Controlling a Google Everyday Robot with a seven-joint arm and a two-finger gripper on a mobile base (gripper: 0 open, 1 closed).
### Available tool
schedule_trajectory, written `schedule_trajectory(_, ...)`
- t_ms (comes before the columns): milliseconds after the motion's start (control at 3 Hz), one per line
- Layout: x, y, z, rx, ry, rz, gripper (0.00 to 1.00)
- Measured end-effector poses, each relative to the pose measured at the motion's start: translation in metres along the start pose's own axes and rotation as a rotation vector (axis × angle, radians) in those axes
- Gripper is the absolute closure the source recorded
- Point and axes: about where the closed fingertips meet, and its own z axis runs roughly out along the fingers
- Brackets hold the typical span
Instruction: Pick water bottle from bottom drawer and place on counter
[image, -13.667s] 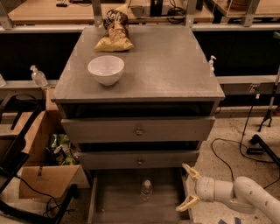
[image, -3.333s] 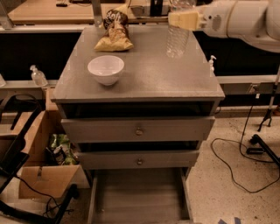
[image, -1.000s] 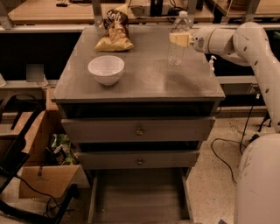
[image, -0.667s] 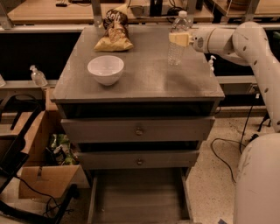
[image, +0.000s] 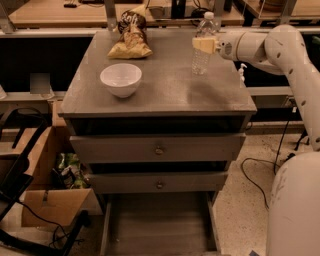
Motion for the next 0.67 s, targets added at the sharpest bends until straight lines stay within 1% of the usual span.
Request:
schedule_trajectory(333,0.0011,0.002,0.0031,-0.005,0.001,0.001,0.05)
schedule_trajectory(667,0.0017,0.0031,0.0047,-0.007,0.002,0.002,0.0)
